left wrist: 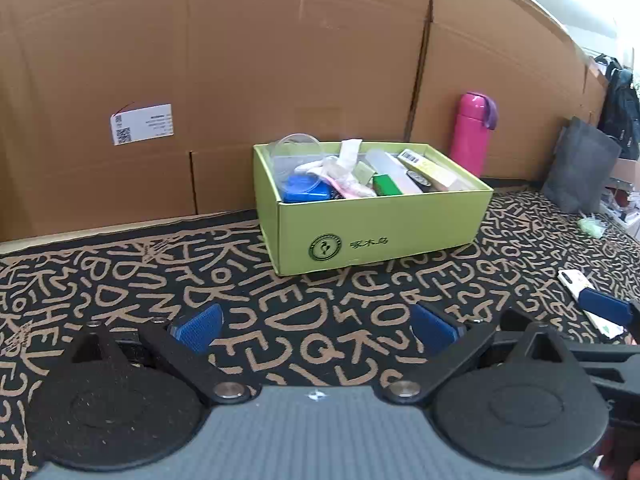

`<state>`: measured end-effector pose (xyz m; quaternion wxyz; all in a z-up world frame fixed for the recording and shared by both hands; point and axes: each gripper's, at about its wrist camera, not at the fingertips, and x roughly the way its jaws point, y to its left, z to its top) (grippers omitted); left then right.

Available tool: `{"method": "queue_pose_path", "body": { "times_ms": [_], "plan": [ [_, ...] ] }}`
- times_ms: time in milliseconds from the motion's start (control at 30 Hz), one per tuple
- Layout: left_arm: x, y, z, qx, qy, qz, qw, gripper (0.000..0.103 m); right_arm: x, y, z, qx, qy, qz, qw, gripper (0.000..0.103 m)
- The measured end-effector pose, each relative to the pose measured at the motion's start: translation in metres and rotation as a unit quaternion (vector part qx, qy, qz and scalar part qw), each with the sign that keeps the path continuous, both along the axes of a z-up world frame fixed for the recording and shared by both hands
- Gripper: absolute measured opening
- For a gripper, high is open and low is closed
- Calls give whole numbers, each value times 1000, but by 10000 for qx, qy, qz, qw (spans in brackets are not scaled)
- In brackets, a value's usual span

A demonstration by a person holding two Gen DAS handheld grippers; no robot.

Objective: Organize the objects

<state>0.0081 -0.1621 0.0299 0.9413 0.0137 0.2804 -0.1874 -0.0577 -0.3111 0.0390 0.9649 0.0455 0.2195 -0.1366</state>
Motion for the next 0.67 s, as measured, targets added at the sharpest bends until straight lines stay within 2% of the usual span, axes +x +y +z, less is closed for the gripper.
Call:
{"method": "queue_pose_path", "body": {
  "times_ms": [233, 667],
  "plan": [
    [1, 3, -1, 40, 69, 133, 9999, 103, 1, -1, -2, 129, 70, -64, 9999, 103],
    [4, 2, -5, 24, 174, 69, 9998, 103, 10, -1, -6, 183, 187, 31, 9997, 103]
  ]
}}
